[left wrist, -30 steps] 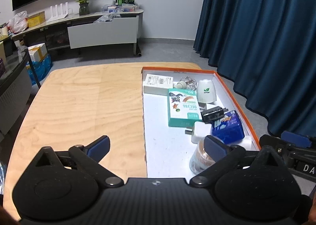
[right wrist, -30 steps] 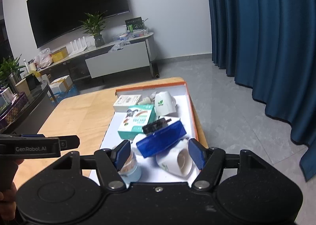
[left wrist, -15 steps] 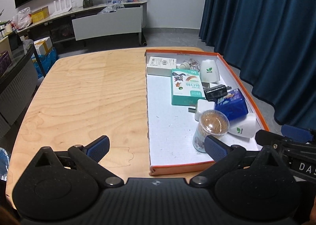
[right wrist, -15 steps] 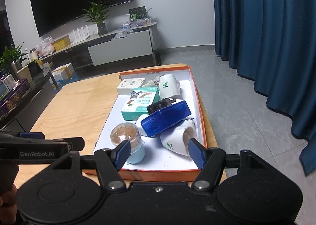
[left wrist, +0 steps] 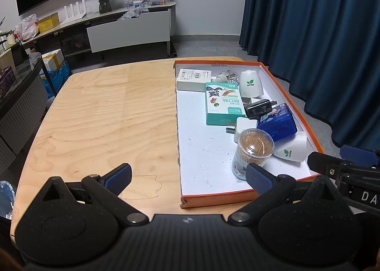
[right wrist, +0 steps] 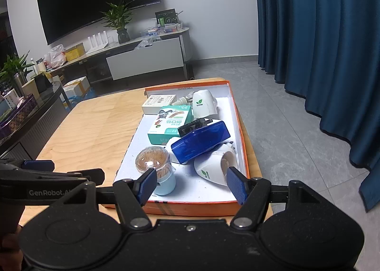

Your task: Organize rigid objects

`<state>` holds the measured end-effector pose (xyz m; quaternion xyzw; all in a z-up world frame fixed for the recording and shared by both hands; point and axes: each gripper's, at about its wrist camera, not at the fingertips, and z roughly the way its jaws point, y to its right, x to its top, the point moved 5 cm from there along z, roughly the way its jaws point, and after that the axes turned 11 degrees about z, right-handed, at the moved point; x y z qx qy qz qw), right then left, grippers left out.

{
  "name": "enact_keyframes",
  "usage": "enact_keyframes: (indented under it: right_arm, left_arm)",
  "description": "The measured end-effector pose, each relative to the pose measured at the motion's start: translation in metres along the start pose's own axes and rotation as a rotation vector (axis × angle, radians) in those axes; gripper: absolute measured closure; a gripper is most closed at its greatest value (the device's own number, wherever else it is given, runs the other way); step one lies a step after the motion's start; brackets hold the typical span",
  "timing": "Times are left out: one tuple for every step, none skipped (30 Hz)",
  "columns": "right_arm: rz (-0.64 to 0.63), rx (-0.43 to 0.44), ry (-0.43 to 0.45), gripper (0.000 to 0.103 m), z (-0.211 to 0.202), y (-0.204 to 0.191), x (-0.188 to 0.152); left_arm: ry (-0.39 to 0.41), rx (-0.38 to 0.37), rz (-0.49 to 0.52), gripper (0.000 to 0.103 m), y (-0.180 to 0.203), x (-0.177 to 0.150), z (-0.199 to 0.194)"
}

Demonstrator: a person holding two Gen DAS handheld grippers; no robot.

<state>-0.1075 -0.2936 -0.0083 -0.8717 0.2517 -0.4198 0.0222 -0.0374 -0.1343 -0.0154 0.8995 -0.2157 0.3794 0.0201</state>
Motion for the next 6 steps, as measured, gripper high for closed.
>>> enact_keyframes:
  right_arm:
    - [0.001,-0.001,0.000,0.025,-0.0006,0.0002,-0.0002]
    - [0.001,0.000,0.001,0.025,-0.0005,0.0002,-0.0001]
    - [0.001,-0.001,0.001,0.024,-0.0005,0.0003,-0.0002]
    - [0.002,-0.001,0.000,0.024,-0.0005,0.0003,-0.0003]
    - [0.002,-0.002,0.000,0.024,-0.0005,0.0004,-0.0004]
    - [0.001,-0.002,0.000,0.024,-0.0005,0.0005,-0.0003]
  left_arm:
    - [0.002,0.002,0.000,0.000,-0.0001,-0.0003,-0.0003]
    - [0.003,0.004,-0.003,0.000,-0.0005,-0.0003,-0.0004]
    - [0.003,0.003,-0.005,0.000,-0.0008,-0.0005,-0.0005]
    - [0.000,0.002,-0.007,0.000,-0.0009,-0.0006,0.0000]
    - [-0.006,0.002,-0.009,0.000,-0.0014,-0.0007,0.0009]
    - [-0.014,0.001,-0.010,0.000,-0.0018,-0.0011,0.0020]
